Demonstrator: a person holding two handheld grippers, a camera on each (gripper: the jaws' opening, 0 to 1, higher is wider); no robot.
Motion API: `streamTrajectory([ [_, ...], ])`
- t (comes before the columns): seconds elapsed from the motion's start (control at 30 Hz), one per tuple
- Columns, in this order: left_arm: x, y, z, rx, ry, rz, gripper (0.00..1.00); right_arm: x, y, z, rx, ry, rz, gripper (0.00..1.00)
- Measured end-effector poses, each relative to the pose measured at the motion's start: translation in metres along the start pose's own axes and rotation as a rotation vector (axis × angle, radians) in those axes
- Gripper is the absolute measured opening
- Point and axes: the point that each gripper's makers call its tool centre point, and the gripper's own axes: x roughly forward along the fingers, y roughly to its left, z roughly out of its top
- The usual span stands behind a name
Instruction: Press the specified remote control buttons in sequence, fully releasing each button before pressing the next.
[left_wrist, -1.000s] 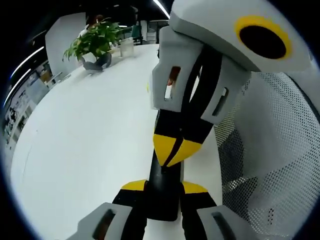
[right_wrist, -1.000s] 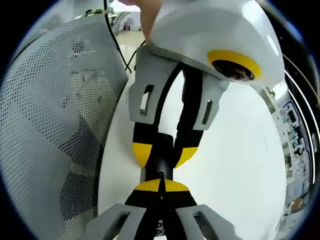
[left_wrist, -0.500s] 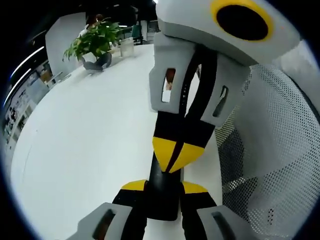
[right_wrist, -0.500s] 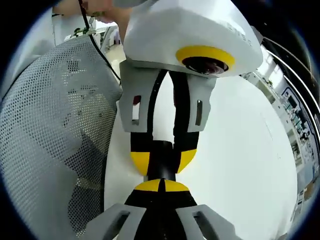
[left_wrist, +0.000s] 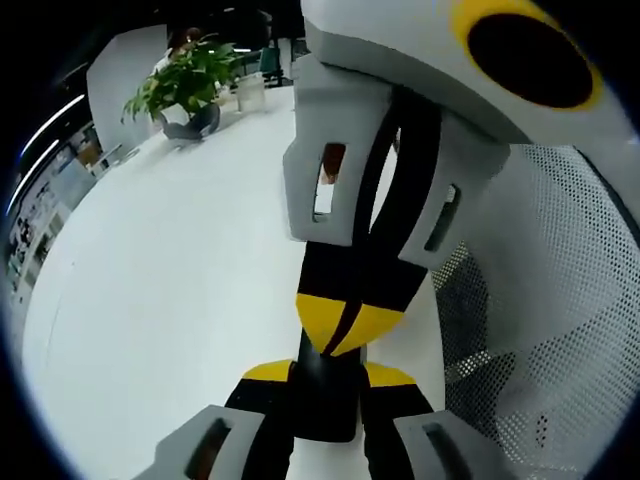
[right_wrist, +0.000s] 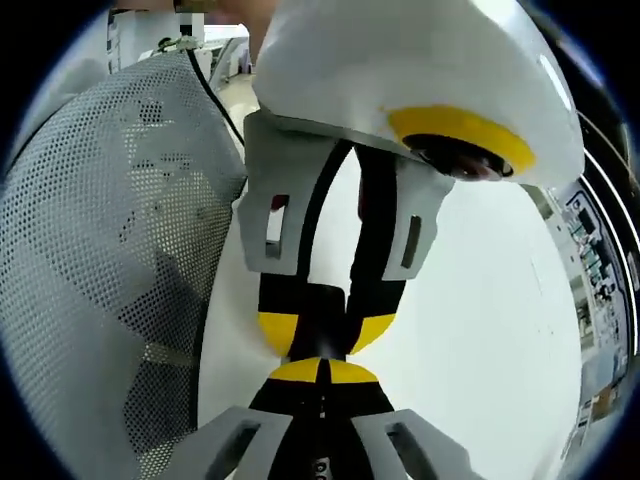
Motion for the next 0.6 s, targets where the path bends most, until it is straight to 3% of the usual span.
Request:
streamTrajectory([
  [0.13, 0.000, 0.000, 0.000, -0.005, -0.008, 0.002, 0.23, -0.001, -0.002, 0.000, 0.056, -0.030, -0.007, 0.00],
  [0.4, 0.000, -0.001, 0.002, 0.004, 0.037, 0.003, 0.23, -0.008, 0.001, -0.005, 0.275, -0.121, 0.077, 0.01],
  [0.5, 0.000, -0.002, 0.002, -0.005, 0.049, 0.010, 0.23, -0.012, 0.003, -0.011, 0.293, -0.120, 0.061, 0.12],
  [0.6, 0.000, -0.002, 0.001, -0.022, 0.056, 0.022, 0.23, -0.013, 0.005, -0.029, 0.330, -0.084, 0.038, 0.31],
])
